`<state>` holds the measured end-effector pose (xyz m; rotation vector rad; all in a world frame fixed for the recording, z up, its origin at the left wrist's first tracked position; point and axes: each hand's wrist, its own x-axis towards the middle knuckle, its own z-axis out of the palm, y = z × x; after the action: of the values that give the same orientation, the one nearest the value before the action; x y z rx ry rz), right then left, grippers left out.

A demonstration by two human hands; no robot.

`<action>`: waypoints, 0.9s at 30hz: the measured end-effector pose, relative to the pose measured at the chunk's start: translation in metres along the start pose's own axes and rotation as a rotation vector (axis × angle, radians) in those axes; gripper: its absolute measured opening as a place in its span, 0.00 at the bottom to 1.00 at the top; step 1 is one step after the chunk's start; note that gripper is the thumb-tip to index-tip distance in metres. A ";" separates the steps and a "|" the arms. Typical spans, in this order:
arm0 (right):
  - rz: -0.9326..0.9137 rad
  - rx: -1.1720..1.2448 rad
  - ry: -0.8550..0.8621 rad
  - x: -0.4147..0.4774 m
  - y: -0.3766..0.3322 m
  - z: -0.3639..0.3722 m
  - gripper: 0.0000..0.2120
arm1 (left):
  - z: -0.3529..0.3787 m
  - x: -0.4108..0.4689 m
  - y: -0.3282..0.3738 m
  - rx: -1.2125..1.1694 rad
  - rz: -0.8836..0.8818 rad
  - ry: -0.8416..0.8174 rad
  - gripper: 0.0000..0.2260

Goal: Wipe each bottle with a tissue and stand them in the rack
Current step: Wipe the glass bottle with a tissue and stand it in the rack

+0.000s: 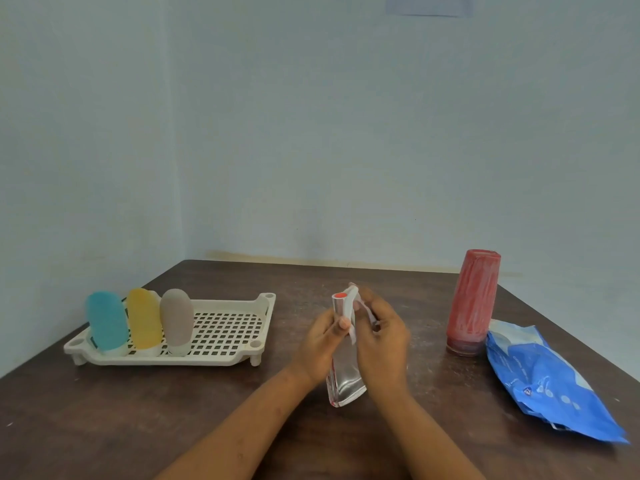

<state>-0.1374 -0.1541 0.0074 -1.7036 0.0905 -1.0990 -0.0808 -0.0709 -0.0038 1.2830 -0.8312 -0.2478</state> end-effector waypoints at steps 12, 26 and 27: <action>-0.548 -0.663 -0.239 -0.016 -0.002 -0.003 0.19 | -0.010 0.007 -0.004 -0.376 -0.130 0.096 0.47; -0.290 -0.458 -0.322 0.000 0.014 -0.021 0.29 | -0.011 0.004 -0.001 -0.273 -0.109 0.082 0.50; -0.294 -0.460 -0.324 0.000 0.014 -0.022 0.28 | -0.011 0.004 -0.001 -0.268 -0.113 0.082 0.50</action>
<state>-0.1468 -0.1757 -0.0033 -2.3482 -0.1264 -1.0484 -0.0704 -0.0654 -0.0034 1.0819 -0.6331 -0.3810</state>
